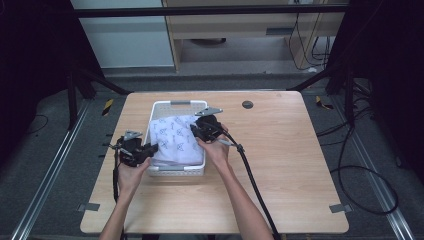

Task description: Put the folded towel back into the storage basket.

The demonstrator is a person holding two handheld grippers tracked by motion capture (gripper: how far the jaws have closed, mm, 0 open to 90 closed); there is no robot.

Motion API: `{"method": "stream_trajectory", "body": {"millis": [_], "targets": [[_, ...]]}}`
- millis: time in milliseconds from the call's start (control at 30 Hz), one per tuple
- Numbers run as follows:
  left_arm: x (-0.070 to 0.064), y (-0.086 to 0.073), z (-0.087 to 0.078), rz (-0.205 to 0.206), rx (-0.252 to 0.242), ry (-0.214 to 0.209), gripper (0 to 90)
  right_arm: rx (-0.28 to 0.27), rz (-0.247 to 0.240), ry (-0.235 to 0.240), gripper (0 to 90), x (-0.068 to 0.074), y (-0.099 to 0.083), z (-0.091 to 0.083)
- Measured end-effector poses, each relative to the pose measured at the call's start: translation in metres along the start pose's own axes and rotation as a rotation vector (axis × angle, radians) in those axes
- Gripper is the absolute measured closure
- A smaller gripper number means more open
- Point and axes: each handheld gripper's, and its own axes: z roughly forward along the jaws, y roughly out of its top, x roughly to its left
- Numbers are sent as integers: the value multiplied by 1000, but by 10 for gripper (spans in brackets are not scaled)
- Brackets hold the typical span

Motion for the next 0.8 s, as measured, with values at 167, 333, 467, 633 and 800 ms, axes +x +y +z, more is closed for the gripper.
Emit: {"method": "stream_trajectory", "body": {"millis": [167,333,467,633,800], "targets": [[1,-1,3,-1,17,8,713,16,-12,-8,694,0,-3,3],[2,-1,2,-7,5,29,682,34,-31,-24,648,1,-5,6],[3,1,-2,-7,-12,39,653,22,-42,-30,634,2,-5,4],[5,3,-12,-12,-52,33,623,0,-53,-32,577,1,-3,-5],[3,4,-24,6,-96,15,583,-28,-60,-27,483,-3,-4,-21]]}}
